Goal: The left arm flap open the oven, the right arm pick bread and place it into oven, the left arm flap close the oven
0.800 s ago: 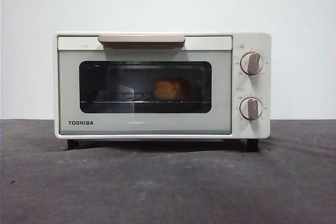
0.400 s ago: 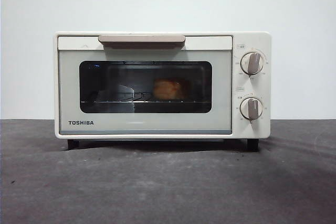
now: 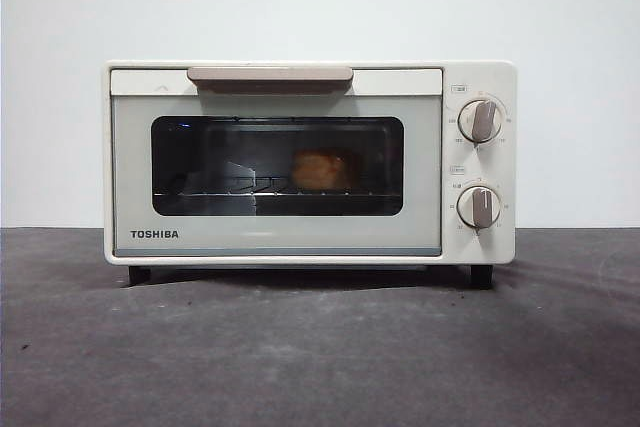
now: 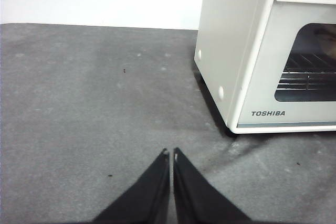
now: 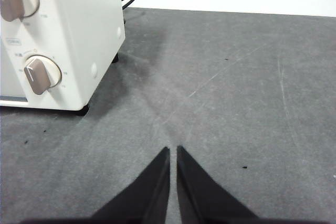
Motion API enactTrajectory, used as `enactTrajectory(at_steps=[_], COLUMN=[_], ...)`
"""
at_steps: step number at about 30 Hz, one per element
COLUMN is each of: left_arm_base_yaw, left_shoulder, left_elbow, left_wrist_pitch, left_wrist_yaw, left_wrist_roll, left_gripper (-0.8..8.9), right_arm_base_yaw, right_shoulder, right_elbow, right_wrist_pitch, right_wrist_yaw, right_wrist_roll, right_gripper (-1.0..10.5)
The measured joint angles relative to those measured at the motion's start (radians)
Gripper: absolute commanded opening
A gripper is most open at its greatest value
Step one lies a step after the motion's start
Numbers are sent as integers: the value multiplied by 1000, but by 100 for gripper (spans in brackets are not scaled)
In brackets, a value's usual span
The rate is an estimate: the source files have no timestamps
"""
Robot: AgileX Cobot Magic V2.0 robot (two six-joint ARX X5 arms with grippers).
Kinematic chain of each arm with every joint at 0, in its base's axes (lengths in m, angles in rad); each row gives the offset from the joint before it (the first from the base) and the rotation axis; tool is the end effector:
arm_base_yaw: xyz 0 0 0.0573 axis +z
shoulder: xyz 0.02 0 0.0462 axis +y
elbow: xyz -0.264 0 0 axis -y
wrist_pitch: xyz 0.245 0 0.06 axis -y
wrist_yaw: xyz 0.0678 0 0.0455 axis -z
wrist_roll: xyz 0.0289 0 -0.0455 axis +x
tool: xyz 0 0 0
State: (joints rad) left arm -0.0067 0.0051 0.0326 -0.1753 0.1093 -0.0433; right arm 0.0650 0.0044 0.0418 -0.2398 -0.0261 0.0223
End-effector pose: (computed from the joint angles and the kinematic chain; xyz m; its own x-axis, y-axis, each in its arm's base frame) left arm 0.0947 -0.0038 0.1573 0.9824 -0.1157 -0.1464 0.1081 0.9924 -0.0589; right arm 0.0931 0.0068 0.1543 0.9755 0.0896 -0.2010 -0.0859 0.9959 0.0271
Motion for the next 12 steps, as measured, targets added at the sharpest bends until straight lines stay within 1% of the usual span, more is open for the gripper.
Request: enactTrajectory(at_steps=[7,12], left_arm_base_yaw=[0,0], left_shoulder=[0,0], left_elbow=[0,0], left_wrist_pitch=[0,0], left_wrist_yaw=[0,-1], left_wrist_roll=[0,0], left_gripper=[20,20], right_arm_base_yaw=[0,0], right_shoulder=[0,0], right_elbow=[-2,-23], right_wrist_pitch=[10,67], right_wrist_yaw=[0,0], right_wrist_roll=[0,0], right_gripper=[19,19])
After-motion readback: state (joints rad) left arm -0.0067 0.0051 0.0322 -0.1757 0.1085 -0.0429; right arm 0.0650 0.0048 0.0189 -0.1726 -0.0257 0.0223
